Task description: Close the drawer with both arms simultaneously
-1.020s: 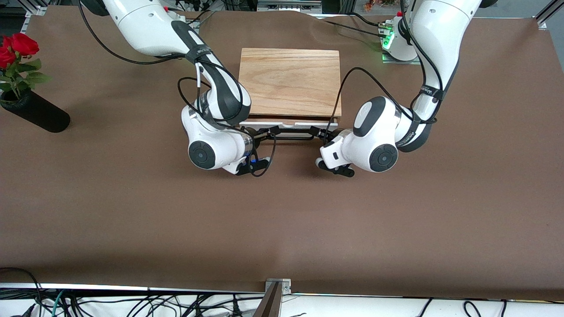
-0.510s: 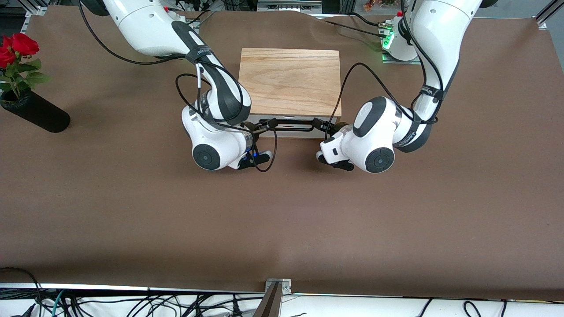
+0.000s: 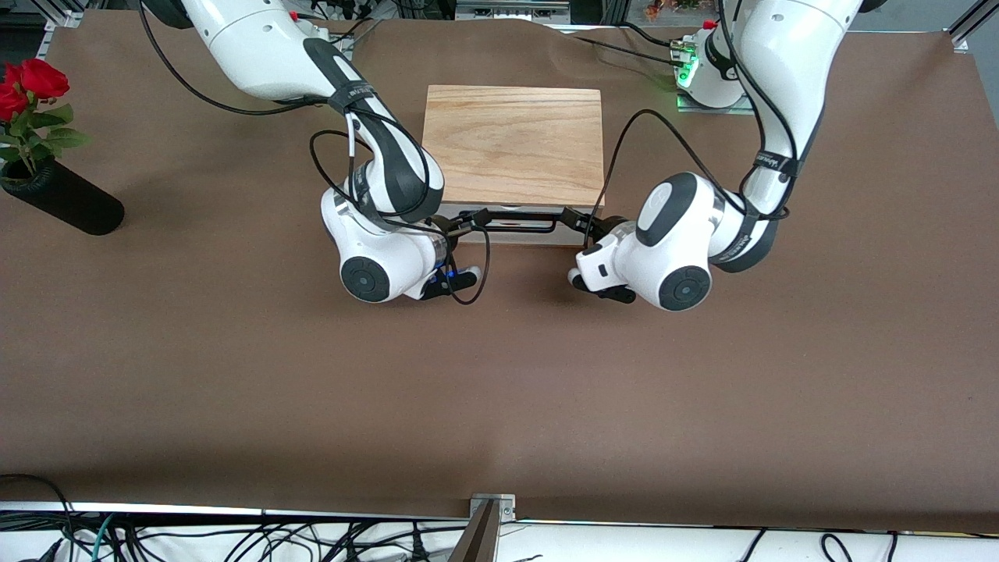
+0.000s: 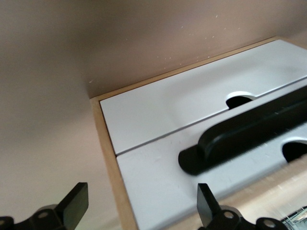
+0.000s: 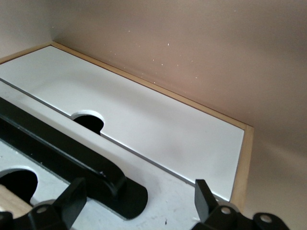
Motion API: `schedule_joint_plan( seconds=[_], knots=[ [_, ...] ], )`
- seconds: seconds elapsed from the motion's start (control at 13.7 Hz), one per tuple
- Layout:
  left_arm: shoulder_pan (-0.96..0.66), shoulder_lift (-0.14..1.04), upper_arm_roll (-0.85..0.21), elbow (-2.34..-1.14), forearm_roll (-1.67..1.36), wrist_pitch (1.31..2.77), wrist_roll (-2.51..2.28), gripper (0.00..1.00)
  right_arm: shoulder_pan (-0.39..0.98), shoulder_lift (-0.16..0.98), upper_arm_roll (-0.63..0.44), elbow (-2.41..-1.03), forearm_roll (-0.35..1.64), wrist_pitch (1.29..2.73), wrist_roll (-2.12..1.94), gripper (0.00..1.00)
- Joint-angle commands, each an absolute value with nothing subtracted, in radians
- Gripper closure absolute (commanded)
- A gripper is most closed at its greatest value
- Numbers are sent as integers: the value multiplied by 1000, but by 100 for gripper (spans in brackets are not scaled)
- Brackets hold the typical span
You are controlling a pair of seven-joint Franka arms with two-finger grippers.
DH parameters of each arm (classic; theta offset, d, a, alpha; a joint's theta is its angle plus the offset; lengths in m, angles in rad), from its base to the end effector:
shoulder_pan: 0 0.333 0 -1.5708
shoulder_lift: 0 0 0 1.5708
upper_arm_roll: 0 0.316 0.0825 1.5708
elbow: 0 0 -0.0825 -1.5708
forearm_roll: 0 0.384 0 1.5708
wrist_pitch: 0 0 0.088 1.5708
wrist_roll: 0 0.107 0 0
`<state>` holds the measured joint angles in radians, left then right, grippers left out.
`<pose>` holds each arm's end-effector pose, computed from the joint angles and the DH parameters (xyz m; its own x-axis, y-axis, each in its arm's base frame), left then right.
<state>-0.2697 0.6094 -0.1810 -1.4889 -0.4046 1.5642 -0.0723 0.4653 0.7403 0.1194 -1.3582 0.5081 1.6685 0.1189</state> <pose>0.5733 -0.3051 0.3030 0.7790 -0.3364 -0.5291 -0.1228 -0.9094 0.3974 0.5585 0.4072 0.2718 0.7983 0.3613 -0.4819 0.1393 -0.8891 -0.4360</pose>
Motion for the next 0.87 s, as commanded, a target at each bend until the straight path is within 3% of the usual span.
schedule_joint_plan(
  seconds=[0.0, 0.36, 0.8],
  knots=[
    [-212, 558, -175, -1436, -396, 1528, -60, 0, 462, 736, 123, -1341, 522, 1663, 124, 0],
    [-155, 502, -176, -1342, -198, 1528, -58, 0, 459, 729, 112, -1256, 506, 1756, 123, 0],
    [-106, 405, -152, -1281, -32, 1531, -63, 0, 445, 710, -59, -1152, 430, 1793, 117, 0]
  ],
)
